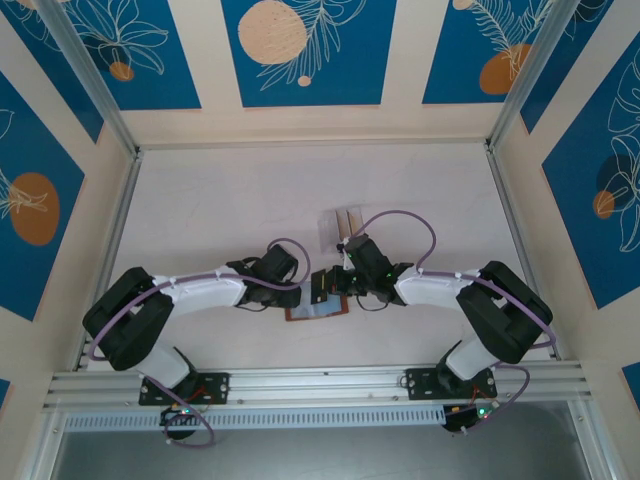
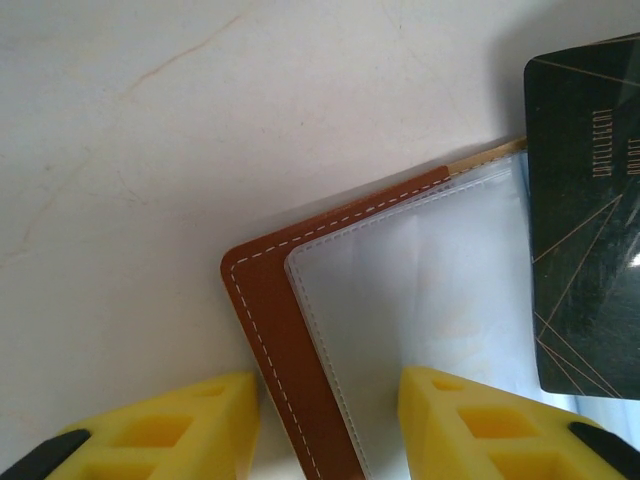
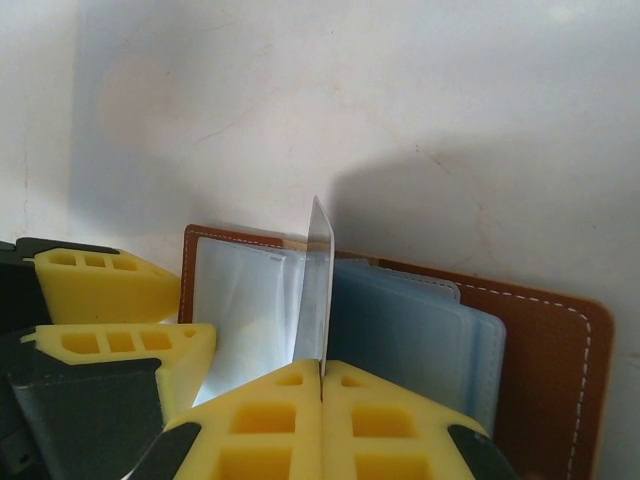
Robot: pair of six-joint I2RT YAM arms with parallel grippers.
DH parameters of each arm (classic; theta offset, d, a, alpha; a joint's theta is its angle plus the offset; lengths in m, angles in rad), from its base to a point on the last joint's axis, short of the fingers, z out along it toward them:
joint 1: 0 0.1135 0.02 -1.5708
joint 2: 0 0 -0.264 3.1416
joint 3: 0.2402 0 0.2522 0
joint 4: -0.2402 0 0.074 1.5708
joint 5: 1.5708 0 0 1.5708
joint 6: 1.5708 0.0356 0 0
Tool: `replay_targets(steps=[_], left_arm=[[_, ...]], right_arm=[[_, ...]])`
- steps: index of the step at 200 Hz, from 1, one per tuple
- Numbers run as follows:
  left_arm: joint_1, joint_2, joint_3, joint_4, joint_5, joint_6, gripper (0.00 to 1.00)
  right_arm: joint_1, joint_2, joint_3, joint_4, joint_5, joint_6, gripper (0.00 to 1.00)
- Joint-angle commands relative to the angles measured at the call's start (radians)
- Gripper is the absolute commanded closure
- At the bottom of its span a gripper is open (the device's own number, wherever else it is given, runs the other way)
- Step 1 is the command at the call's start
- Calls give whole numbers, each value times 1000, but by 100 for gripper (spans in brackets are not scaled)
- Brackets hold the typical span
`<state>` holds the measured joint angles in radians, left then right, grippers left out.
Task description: Put the credit cards into the card holder
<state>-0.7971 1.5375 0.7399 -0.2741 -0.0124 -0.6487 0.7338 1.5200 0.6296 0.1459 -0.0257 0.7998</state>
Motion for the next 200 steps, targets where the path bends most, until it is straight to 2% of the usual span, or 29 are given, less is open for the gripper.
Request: replay_targets(steps=[1, 83, 156, 200], left_arm=[[-7, 64, -24, -16, -21, -11, 59], [-9, 74, -17, -19, -20, -11, 59], [-9, 82, -15, -22, -22, -11, 59], [-8, 82, -26, -21, -26, -14, 59]], right_arm=[[12, -9, -14, -26, 26, -39, 100], [29, 6, -34, 46, 22, -55, 100], [-19, 78, -117, 264, -130, 80, 100], [-57, 75, -146, 327, -188, 145, 100]])
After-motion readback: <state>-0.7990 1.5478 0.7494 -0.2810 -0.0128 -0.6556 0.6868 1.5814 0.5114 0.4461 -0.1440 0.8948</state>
